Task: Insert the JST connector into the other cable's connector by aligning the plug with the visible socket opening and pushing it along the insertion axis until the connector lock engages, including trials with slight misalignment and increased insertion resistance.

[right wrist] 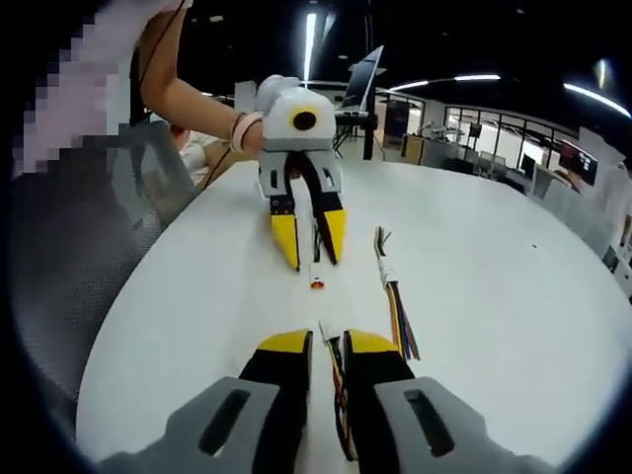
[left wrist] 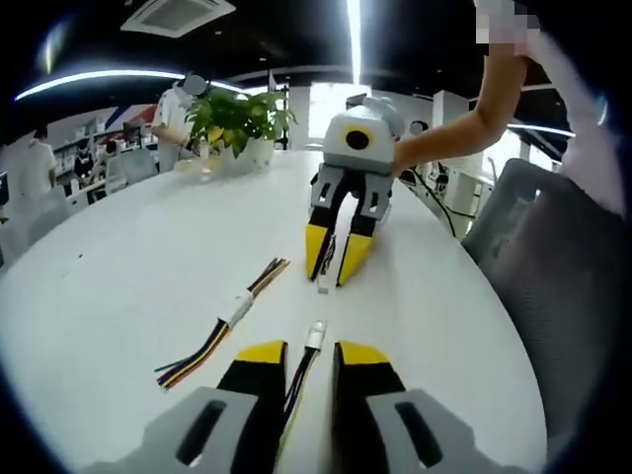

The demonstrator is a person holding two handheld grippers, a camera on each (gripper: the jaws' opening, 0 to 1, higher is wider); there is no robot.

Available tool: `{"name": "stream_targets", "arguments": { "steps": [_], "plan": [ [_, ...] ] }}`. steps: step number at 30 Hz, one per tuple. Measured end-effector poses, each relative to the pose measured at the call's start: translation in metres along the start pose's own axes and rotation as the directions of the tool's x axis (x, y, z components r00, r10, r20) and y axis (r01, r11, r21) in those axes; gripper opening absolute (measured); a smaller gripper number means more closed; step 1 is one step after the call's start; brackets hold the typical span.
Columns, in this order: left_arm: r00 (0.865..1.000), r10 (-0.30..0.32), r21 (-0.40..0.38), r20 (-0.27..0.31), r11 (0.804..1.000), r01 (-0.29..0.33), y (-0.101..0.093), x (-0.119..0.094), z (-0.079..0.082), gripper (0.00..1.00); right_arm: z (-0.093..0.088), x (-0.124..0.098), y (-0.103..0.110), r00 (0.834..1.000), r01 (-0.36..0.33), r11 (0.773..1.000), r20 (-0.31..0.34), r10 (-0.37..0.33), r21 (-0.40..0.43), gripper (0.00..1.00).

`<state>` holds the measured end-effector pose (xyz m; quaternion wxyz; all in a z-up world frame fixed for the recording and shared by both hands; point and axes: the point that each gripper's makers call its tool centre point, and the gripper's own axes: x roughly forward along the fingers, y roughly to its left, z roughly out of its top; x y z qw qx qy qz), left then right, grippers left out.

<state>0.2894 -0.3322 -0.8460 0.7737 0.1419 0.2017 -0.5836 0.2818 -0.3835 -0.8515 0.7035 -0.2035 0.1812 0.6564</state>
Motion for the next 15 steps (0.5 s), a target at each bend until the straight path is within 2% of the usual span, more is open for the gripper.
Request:
{"name": "stream_targets", "arguments": {
  "steps": [15],
  "plan": [
    [1.0,-0.008,0.024,0.006,1.0,0.007,-0.0009,0.0036,0.0009,0.06,0.0026,-0.0016,0.0041,1.0,0.003,1.0,0.013,-0.003,0.011,0.06]
  ]
}}
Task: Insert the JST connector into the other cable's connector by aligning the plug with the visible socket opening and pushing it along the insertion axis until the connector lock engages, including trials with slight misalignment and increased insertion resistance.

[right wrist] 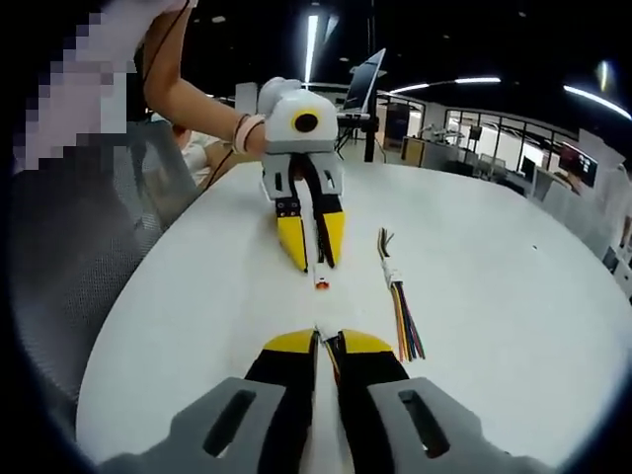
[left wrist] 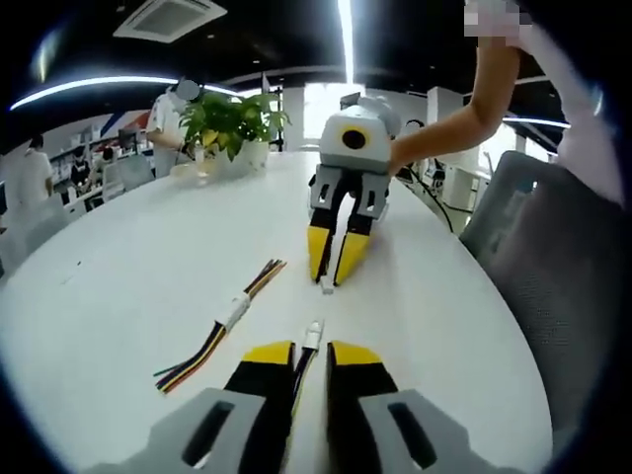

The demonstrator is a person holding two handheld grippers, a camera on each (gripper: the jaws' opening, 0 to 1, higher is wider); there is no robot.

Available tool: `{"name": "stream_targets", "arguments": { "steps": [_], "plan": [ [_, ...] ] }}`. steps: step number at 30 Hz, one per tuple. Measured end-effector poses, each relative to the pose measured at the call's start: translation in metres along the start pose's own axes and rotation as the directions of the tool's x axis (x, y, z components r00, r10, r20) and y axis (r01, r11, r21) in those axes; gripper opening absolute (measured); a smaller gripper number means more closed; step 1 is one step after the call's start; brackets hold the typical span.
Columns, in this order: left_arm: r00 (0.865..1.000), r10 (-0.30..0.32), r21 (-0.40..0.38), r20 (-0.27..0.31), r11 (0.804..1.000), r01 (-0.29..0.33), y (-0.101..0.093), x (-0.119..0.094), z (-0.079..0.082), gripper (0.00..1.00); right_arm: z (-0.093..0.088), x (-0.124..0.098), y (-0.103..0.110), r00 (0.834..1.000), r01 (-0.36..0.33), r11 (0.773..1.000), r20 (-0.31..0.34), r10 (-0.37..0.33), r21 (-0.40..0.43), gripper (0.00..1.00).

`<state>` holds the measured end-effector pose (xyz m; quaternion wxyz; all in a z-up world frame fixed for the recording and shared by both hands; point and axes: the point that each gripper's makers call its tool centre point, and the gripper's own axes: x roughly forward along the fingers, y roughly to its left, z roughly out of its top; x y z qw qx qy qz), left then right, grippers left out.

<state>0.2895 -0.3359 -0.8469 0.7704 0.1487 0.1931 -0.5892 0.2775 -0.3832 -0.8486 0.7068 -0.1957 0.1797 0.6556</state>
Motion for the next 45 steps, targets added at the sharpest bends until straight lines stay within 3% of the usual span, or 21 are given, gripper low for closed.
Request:
{"name": "stream_targets", "arguments": {
  "steps": [8,21,27,45],
  "plan": [
    [1.0,0.008,-0.006,0.009,1.0,-0.008,0.001,0.001,0.001,0.01,0.001,-0.002,-0.001,1.0,0.011,1.0,0.009,-0.011,0.019,0.05],
    [0.999,0.02,-0.034,0.028,0.999,-0.019,0.0,0.001,0.002,0.0,0.002,-0.001,-0.005,1.0,0.021,0.997,0.006,-0.022,0.07,0.04],
    [0.999,0.018,-0.041,0.031,0.999,-0.017,-0.001,0.001,0.002,0.0,0.005,0.005,-0.01,0.999,0.033,0.989,0.025,-0.037,0.143,0.04],
    [0.999,0.025,-0.055,0.027,0.998,-0.024,0.0,0.002,0.003,0.0,0.013,0.02,-0.01,0.999,0.032,0.993,0.02,-0.035,0.111,0.04]
  ]
}}
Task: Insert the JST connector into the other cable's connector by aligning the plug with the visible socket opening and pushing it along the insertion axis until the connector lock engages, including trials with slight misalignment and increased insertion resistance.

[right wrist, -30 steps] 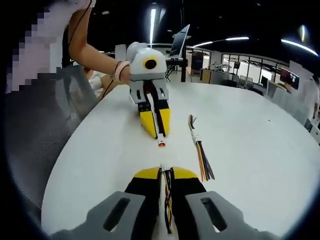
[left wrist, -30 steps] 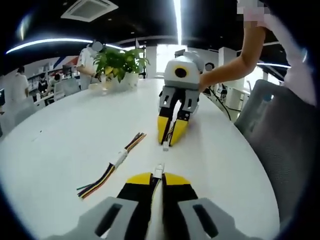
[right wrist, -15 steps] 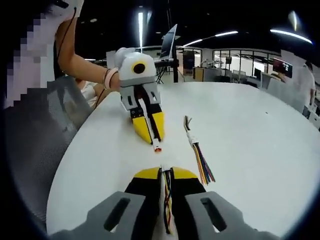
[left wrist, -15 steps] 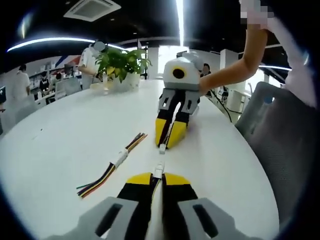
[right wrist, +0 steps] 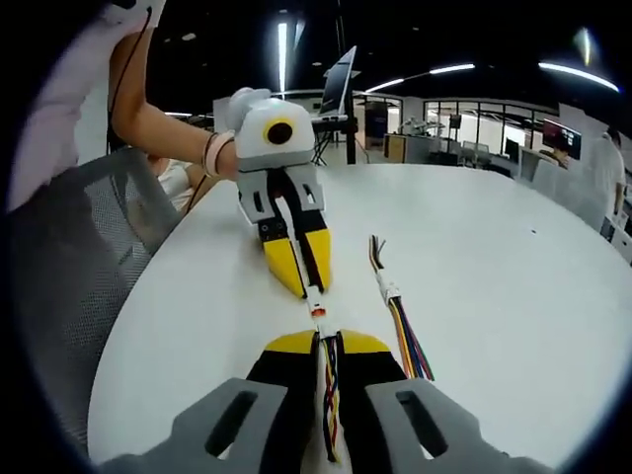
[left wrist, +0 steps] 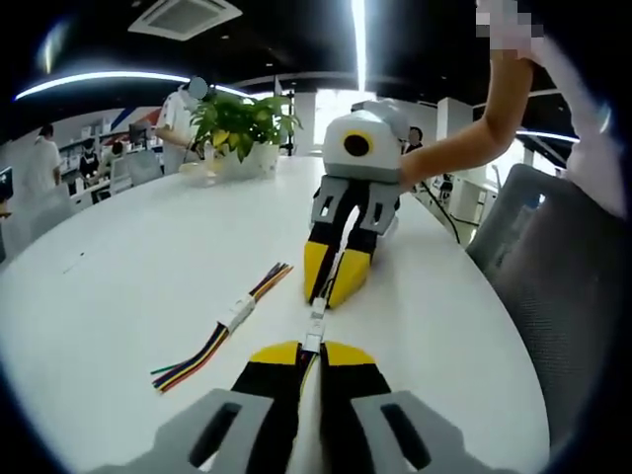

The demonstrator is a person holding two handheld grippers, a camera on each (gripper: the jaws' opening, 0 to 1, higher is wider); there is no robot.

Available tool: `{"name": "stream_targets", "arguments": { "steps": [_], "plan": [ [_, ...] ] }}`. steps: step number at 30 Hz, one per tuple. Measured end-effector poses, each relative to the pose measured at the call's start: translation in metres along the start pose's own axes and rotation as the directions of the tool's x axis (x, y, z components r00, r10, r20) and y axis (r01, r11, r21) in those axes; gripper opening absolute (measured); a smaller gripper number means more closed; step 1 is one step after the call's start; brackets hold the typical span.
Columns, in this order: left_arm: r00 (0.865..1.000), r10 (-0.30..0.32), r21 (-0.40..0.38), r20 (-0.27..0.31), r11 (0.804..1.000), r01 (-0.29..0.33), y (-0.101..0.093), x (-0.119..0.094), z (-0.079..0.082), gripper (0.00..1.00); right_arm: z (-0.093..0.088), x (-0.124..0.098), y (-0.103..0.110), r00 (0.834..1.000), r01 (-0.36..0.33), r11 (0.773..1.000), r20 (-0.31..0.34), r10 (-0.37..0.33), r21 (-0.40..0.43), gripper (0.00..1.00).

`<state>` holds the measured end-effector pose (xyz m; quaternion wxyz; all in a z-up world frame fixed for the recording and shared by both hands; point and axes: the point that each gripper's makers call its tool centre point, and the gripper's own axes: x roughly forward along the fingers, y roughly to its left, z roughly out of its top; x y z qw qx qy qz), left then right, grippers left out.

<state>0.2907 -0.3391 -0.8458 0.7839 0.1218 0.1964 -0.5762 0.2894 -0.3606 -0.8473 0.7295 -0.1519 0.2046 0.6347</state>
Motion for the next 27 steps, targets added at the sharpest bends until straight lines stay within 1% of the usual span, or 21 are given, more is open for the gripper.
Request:
{"name": "stream_targets", "arguments": {
  "steps": [3,7,15,19,22,23,24,27],
  "plan": [
    [1.0,0.004,-0.009,0.003,1.0,-0.004,0.0009,0.0005,0.0002,0.0,0.0006,0.0025,0.0008,1.0,-0.003,1.0,0.011,0.003,0.011,0.04],
    [1.0,0.002,0.001,0.0,1.0,-0.002,0.0014,0.0005,0.0,0.0,0.0008,0.0039,0.0001,1.0,0.001,1.0,0.009,-0.001,0.01,0.04],
    [1.0,0.019,-0.019,0.0,1.0,-0.019,0.0052,-0.0005,0.0,0.0,0.0015,0.0066,-0.0008,1.0,0.005,1.0,0.003,-0.005,0.024,0.04],
    [1.0,0.015,0.011,-0.007,1.0,-0.015,0.0041,-0.0013,0.0004,0.0,0.0026,0.0076,0.0011,1.0,-0.004,1.0,0.002,0.004,0.012,0.04],
    [1.0,-0.004,0.02,0.004,1.0,0.004,-0.0002,-0.0003,0.0053,0.0,0.0051,0.01,0.0056,1.0,-0.02,1.0,0.001,0.02,0.0,0.04],
    [1.0,-0.003,0.033,-0.006,0.999,0.004,-0.0005,0.0,0.0051,0.0,0.0052,0.01,0.006,1.0,-0.019,1.0,-0.01,0.019,-0.014,0.04],
    [1.0,-0.003,0.041,-0.011,0.999,0.003,-0.0001,0.0001,0.005,0.0,0.0061,0.0099,0.0058,1.0,-0.019,1.0,-0.008,0.019,-0.021,0.04],
    [1.0,-0.003,0.053,-0.009,0.999,0.003,0.0005,-0.001,0.0069,0.0,0.0085,0.0076,0.0048,1.0,-0.018,1.0,-0.001,0.018,-0.015,0.04]
  ]
}}
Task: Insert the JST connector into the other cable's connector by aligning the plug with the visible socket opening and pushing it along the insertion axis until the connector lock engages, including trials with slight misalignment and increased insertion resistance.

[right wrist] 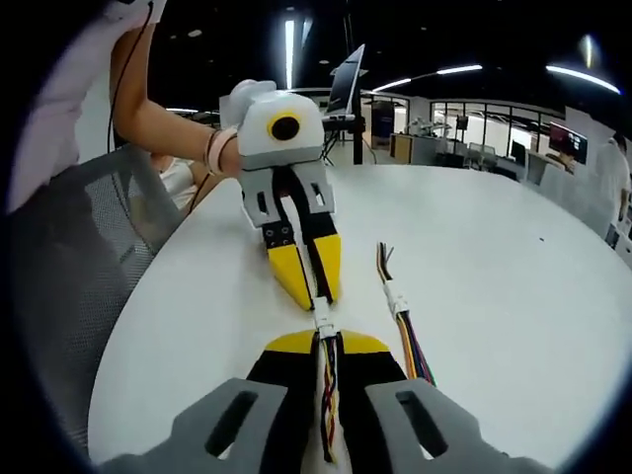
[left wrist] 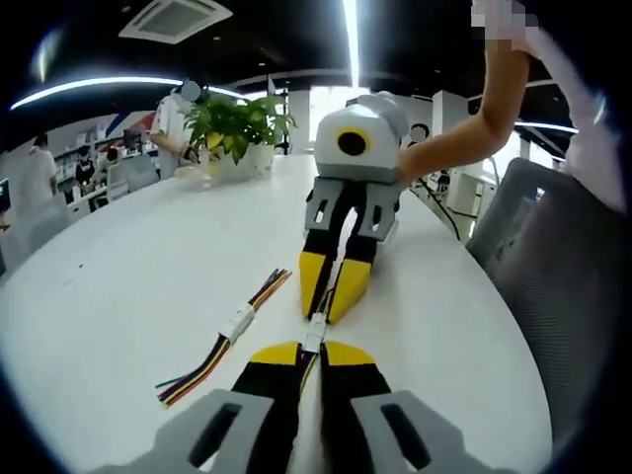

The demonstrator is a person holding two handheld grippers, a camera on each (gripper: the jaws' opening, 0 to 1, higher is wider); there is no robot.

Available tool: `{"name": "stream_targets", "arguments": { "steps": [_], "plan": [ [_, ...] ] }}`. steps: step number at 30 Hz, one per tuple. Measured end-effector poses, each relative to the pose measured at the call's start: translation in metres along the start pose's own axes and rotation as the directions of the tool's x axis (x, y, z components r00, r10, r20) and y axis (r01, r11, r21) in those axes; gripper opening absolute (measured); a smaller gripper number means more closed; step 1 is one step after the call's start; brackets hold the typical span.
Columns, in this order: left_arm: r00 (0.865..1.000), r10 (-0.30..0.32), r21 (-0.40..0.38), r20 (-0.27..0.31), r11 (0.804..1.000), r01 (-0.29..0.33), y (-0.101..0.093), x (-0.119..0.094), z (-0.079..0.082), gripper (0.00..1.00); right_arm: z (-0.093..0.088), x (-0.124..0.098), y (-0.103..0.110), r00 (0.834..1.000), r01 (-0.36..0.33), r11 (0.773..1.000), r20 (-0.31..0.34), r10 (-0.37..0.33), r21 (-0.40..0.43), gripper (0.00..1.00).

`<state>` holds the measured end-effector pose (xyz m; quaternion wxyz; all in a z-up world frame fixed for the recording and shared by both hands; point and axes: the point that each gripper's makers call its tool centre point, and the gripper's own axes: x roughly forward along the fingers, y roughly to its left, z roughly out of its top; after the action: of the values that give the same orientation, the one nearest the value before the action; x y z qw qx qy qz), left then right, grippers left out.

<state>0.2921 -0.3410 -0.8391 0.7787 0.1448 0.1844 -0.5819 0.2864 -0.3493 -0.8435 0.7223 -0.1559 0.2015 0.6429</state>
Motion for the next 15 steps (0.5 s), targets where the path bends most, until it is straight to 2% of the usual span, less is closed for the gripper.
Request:
{"name": "stream_targets", "arguments": {
  "steps": [7,15],
  "plan": [
    [1.0,-0.005,0.014,0.002,1.0,0.005,-0.0003,-0.006,0.0072,0.0,0.0104,0.0,0.0015,1.0,-0.012,1.0,0.006,0.012,-0.018,0.03],
    [1.0,0.008,0.024,-0.027,1.0,-0.008,0.0029,-0.0059,0.0025,0.0,0.0055,0.0022,-0.0047,1.0,-0.007,0.999,-0.007,0.007,-0.034,0.03]
  ]
}}
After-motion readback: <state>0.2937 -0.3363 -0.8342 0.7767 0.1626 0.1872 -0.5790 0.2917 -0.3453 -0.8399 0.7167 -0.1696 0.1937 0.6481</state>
